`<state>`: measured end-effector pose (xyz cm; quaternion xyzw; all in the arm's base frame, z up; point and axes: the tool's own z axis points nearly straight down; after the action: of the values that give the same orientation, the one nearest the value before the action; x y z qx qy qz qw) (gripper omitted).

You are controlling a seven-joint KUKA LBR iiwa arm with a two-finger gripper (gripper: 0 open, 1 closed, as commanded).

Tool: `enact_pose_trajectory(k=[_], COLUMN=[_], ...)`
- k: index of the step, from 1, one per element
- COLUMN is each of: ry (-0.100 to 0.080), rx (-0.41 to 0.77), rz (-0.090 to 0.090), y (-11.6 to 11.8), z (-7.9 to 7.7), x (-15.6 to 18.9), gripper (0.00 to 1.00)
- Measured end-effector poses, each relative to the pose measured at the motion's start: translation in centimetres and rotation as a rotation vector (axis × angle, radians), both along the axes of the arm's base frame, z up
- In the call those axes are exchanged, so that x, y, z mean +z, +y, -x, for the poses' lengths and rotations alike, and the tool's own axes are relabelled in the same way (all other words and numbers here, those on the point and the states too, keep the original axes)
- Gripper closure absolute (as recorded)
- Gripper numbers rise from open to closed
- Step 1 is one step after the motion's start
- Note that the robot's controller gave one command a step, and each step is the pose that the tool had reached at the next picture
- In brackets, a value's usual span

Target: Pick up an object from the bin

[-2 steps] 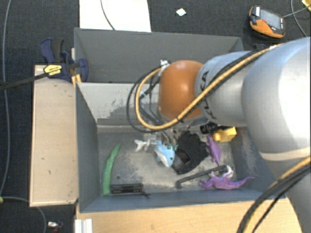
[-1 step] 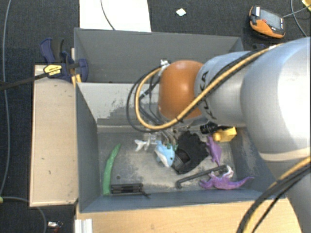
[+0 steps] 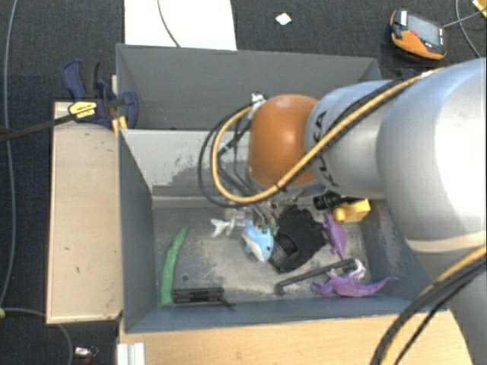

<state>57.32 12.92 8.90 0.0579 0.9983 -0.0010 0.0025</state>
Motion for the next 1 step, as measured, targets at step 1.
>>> enact_pose_trajectory(k=[1], ry=[-0.004], rx=[0.107], rz=[0.000], y=[-3.15], z=[-1.19], x=[4.21], gripper=[1.00])
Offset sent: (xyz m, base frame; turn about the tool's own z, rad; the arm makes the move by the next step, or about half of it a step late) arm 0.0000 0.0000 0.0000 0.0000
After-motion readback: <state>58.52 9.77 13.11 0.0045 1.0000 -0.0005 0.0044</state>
